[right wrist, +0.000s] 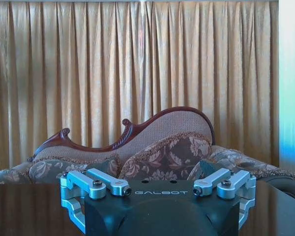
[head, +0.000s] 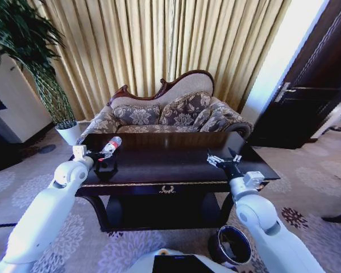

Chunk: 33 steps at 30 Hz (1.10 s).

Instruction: Move to the front of the table and place the trash on the table into the trash bin.

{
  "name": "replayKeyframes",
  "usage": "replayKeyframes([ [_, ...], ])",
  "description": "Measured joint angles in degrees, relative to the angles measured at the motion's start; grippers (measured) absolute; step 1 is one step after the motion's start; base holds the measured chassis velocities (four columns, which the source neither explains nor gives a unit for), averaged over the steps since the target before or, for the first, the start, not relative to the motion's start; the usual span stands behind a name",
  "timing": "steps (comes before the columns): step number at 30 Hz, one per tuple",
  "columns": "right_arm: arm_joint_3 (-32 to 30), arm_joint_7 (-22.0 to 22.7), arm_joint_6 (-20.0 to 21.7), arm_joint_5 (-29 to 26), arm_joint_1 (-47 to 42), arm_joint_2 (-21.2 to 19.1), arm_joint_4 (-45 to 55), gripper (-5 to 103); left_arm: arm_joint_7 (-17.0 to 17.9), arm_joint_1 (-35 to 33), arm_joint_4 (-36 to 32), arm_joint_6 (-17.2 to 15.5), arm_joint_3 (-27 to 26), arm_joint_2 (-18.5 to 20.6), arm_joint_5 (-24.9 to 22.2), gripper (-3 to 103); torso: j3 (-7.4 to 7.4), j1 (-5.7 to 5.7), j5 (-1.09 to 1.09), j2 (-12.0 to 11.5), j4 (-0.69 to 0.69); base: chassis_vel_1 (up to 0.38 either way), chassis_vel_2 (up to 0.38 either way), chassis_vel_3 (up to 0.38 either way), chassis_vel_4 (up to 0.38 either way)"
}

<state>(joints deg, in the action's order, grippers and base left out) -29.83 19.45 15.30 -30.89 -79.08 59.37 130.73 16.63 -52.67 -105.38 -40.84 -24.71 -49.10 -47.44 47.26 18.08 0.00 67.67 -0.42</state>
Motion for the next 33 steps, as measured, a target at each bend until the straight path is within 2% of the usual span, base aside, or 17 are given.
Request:
replayKeyframes([
  [15,-1.56,1.15,-1.65,-0.21,0.47,-0.19,-1.33,100,-0.48,2.64,3.17,0.04,2.64,-0.86,0.02,101,0.0,0.0,0.0,0.0,0.0,0.0,0.0,0.0,0.0],
  [18,-1.56,1.25,-1.66,-0.13,0.66,-0.14,-1.67,100,-0.09,2.98,3.62,0.04,2.71,-0.86,0.03,92,0.0,0.0,0.0,0.0,0.0,0.0,0.0,0.0,0.0],
  [19,-1.56,1.25,-1.66,-0.13,0.66,-0.14,-1.67,100,-0.09,2.98,3.62,0.04,2.71,-0.86,0.03,92,0.0,0.0,0.0,0.0,0.0,0.0,0.0,0.0,0.0],
  [21,-1.5,1.27,-1.67,-0.05,0.78,-0.02,-1.8,100,0.02,3.04,3.81,0.04,2.68,-0.82,0.01,81,0.0,0.0,0.0,0.0,0.0,0.0,0.0,0.0,0.0],
  [22,-1.5,1.27,-1.67,-0.05,0.78,-0.02,-1.8,100,0.02,3.04,3.81,0.04,2.68,-0.82,0.01,81,0.0,0.0,0.0,0.0,0.0,0.0,0.0,0.0,0.0],
  [24,-1.36,1.28,-1.67,0.04,0.81,0.06,-1.85,100,0.01,2.87,3.75,0.05,2.41,-0.7,-0.06,71,0.0,0.0,0.0,0.0,0.0,0.0,0.0,0.0,0.0],
  [25,-1.36,1.28,-1.67,0.04,0.81,0.06,-1.85,100,0.01,2.87,3.75,0.05,2.41,-0.7,-0.06,71,0.0,0.0,0.0,0.0,0.0,0.0,0.0,0.0,0.0],
  [27,-1.33,1.29,-1.67,0.08,0.83,0.07,-1.87,100,0.0,2.77,3.66,0.06,2.23,-0.64,-0.13,60,0.0,0.0,0.0,0.0,0.0,0.0,0.0,0.0,0.0],
  [29,-1.33,1.3,-1.67,0.09,0.82,0.05,-1.87,100,-0.01,2.76,3.59,0.06,2.18,-0.61,-0.15,60,0.0,0.0,0.0,0.0,0.0,0.0,0.0,0.0,0.0],
  [30,-1.34,1.32,-1.68,0.11,0.81,0.0,-1.85,100,-0.08,2.74,3.36,0.06,2.08,-0.53,-0.23,50,0.0,0.0,0.0,0.0,0.0,0.0,0.0,0.0,0.0],
  [32,-1.35,1.33,-1.68,0.12,0.8,-0.02,-1.83,100,-0.09,2.74,3.24,0.06,2.04,-0.5,-0.24,50,0.0,0.0,0.0,0.0,0.0,0.0,0.0,0.0,0.0],
  [33,-1.4,1.36,-1.68,0.14,0.77,-0.04,-1.78,100,-0.19,2.69,3.02,0.06,1.96,-0.48,-0.27,43,0.0,0.0,0.0,0.0,0.0,0.0,0.0,0.0,0.0],
])
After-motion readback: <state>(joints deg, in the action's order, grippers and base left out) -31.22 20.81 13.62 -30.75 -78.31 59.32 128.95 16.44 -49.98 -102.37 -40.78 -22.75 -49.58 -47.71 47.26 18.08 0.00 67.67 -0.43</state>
